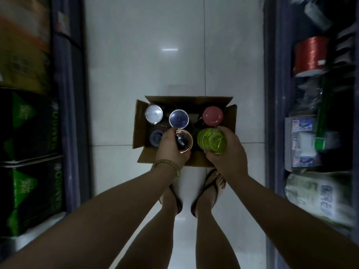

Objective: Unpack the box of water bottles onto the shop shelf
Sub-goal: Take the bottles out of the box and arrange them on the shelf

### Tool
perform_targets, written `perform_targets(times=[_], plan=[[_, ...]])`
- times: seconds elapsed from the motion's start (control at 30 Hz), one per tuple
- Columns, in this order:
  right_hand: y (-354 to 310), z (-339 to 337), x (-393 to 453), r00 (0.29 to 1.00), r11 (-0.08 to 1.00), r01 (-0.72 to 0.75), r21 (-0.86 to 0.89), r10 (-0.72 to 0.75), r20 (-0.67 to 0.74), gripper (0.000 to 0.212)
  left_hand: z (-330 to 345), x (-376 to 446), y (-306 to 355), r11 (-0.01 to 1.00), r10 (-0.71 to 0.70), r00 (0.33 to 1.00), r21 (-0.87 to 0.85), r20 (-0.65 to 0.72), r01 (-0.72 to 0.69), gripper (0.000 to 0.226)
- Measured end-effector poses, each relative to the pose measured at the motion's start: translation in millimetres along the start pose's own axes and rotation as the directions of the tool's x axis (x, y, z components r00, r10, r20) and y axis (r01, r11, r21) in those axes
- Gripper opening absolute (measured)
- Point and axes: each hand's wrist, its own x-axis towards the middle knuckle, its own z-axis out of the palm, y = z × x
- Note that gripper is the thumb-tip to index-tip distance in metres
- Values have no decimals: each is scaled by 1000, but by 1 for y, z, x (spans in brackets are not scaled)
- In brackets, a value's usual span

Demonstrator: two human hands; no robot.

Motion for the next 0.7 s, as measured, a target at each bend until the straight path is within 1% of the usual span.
perform_targets(times=[0.13,0.23,0.37,0.47,0.57,0.63,0.7], plan=[[-60,-63,-37,999,998,-7,66,9,-37,76,-59,-40,48,993,114,993,-4,14,-114,75],[-113,-119,-72,996,996,-5,92,12,-84,78,-113,-73,101,975,223,974,-7,40,-222,69],[-183,-197,-122,987,995,-2,96,17,-159,75,-189,-122,185,917,391,919,66,42,-393,76],[-226,-254,-157,971,992,2,126,28,-237,69,-242,-156,245,864,494,866,70,78,-499,84],[-266,-310,-190,927,984,61,168,7,-376,68,-286,-187,306,791,609,790,26,72,-612,79],[-289,-350,-212,859,981,141,132,-55,-510,71,-312,-210,351,744,668,743,-26,34,-667,71],[-310,-391,-235,821,971,207,115,-109,-561,75,-333,-233,394,691,722,691,-75,24,-719,69]])
